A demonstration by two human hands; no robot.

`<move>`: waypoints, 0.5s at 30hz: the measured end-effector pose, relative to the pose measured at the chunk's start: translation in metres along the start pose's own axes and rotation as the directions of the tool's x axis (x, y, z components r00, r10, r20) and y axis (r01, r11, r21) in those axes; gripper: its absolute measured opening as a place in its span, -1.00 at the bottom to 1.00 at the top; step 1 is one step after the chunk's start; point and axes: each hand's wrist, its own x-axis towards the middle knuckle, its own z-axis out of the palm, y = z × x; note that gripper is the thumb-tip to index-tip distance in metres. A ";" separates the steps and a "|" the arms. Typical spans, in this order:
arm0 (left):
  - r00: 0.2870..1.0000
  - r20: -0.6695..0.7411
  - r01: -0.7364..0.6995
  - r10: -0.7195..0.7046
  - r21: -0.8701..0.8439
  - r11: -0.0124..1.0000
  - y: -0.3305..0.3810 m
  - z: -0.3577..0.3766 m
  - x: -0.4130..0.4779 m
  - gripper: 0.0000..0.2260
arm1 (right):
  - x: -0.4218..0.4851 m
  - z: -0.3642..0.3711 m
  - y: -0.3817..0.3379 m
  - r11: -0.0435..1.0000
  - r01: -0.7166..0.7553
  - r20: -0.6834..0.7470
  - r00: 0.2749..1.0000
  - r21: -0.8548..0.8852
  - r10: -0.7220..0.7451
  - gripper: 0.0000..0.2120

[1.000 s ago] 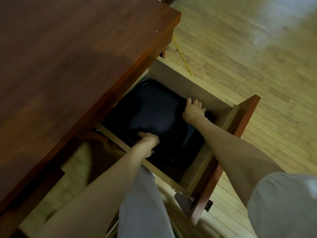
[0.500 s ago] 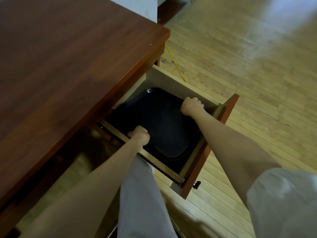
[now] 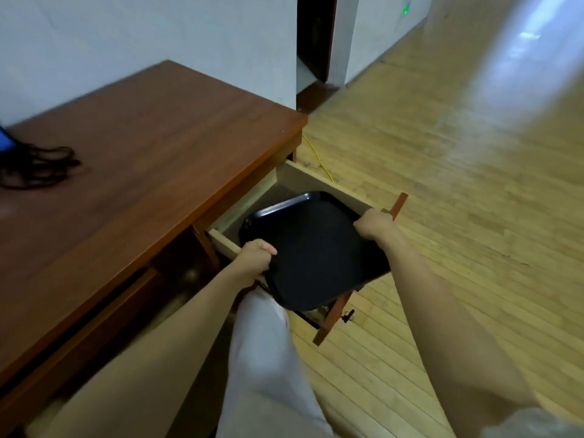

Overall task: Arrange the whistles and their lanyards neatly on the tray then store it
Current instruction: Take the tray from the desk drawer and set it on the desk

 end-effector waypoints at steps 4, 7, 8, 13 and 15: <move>0.992 -0.098 -0.078 0.083 0.052 0.996 0.000 -0.005 -0.031 -0.62 | -0.035 -0.003 0.020 0.966 -0.001 -0.068 0.998 0.259 0.019 -0.69; 0.984 -0.071 -0.160 0.166 0.089 0.983 0.006 -0.008 -0.046 -0.59 | -0.062 0.001 0.036 0.934 0.064 -0.220 0.975 0.350 0.016 -0.61; 0.977 -0.073 -0.192 0.199 0.093 0.977 0.007 -0.010 -0.049 -0.59 | -0.066 0.004 0.040 0.927 0.095 -0.273 0.962 0.364 0.008 -0.61; 0.922 -0.195 -0.315 0.335 0.123 0.941 0.006 -0.030 -0.064 -0.61 | -0.092 0.017 0.037 0.909 0.246 -0.434 0.897 0.336 -0.082 -0.53; 0.900 -0.274 -0.305 0.338 0.156 0.939 0.000 -0.046 -0.069 -0.64 | -0.098 0.027 0.030 0.912 0.347 -0.483 0.851 0.218 -0.208 -0.45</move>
